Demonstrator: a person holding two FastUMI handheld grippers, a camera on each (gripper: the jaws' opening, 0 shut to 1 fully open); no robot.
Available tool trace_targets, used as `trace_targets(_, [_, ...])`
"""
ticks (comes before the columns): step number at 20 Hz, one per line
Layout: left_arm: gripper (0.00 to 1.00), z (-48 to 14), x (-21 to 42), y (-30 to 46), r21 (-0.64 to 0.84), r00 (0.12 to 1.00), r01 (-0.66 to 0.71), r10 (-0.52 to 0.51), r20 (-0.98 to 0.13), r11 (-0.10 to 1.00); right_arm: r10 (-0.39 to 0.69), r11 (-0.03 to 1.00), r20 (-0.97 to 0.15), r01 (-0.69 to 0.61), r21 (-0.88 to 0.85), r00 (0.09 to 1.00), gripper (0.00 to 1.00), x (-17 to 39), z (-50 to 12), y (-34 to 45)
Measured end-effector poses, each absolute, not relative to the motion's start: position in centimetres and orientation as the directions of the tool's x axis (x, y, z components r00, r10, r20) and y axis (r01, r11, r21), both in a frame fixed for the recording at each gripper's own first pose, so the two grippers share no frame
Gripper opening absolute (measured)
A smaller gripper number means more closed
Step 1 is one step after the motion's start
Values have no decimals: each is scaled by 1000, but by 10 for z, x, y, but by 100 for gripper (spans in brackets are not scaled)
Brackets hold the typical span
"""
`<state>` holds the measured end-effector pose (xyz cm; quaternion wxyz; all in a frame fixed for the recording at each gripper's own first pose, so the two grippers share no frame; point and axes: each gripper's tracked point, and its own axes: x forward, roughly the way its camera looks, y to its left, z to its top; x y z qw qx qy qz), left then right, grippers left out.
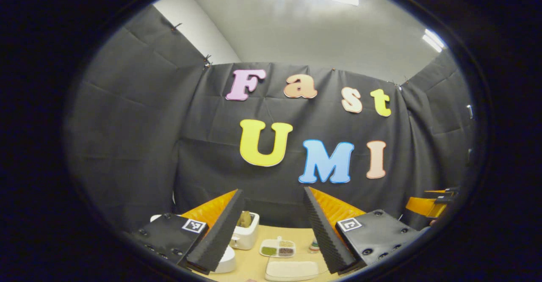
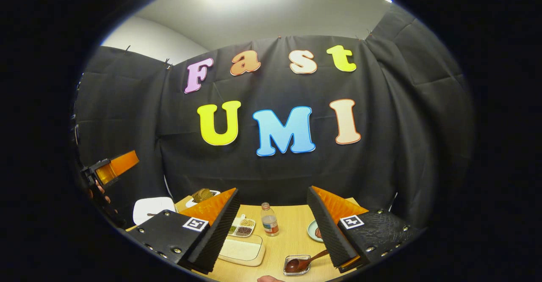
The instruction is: Close the left gripper, press the button to open the rice cooker; take a wooden spoon from the chopstick holder with the right hand, scoop a spoonful of rice and pour it into the rice cooker, then put the wooden spoon back into the chopstick holder.
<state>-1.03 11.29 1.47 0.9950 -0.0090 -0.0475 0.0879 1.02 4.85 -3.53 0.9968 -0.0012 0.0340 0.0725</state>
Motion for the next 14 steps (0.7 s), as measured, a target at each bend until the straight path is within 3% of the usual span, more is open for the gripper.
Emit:
trace_targets(6, [96, -5, -11, 74, 60, 995, -88, 85, 47, 994, 113, 993, -42, -114, -24, 993, 97, 2, -30, 52])
trace_targets(14, [95, -20, -7, 73, 32, 999, -45, 46, -21, 998, 109, 993, 6, -109, -37, 994, 97, -1, -21, 69])
